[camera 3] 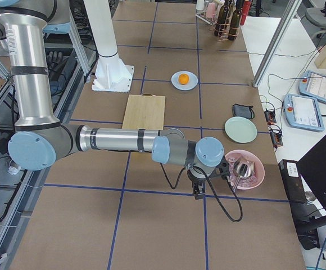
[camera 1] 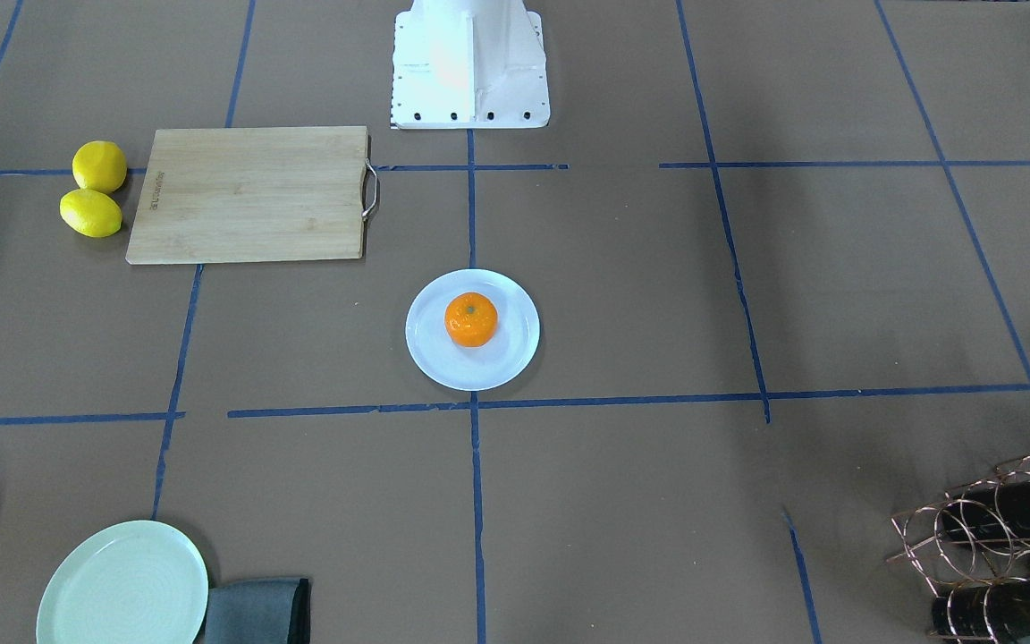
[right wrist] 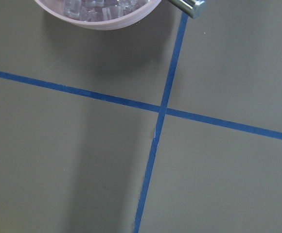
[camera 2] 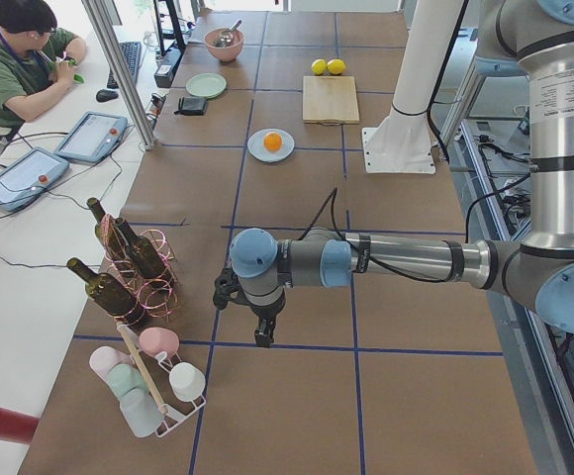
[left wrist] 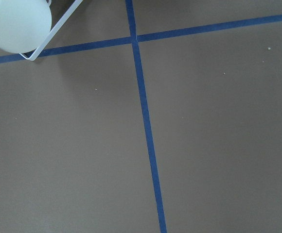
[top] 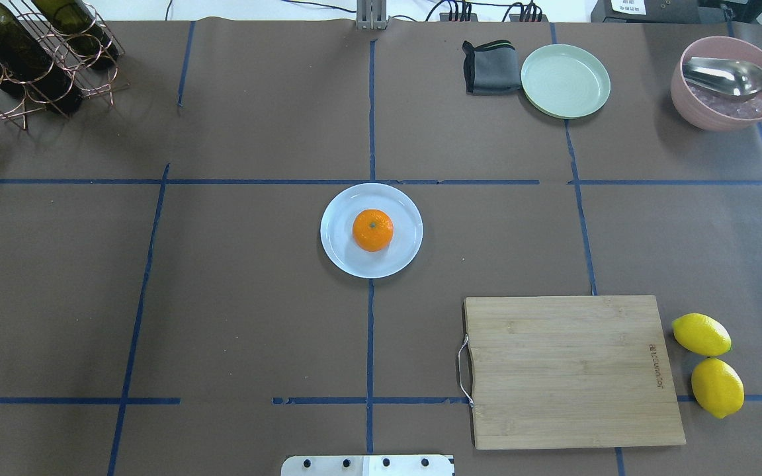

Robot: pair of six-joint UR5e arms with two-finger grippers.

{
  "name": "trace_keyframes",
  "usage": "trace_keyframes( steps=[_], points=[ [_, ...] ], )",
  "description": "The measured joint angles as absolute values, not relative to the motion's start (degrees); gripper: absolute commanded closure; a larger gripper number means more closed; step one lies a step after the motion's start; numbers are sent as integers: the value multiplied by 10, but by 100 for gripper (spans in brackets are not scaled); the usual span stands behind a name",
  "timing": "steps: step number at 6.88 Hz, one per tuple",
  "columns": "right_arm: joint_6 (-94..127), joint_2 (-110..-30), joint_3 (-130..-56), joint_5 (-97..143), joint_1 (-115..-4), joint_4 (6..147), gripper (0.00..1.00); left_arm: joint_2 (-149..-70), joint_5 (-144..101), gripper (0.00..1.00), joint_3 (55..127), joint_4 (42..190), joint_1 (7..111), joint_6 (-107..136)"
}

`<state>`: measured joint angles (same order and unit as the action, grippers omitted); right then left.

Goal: Pick orange to plate

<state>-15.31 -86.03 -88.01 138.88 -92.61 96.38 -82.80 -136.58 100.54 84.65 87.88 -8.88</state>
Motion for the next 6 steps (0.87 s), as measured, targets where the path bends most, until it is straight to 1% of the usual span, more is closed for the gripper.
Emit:
trace_keyframes(
  steps=[2,6],
  points=[
    [-69,-878,-906,1387,-927,935,0,-828,-1366,0,1005,846,879,-88],
    [-38,-878,-898,1382,-926,907,0,-828,-1366,0,1005,846,880,-86]
  ],
)
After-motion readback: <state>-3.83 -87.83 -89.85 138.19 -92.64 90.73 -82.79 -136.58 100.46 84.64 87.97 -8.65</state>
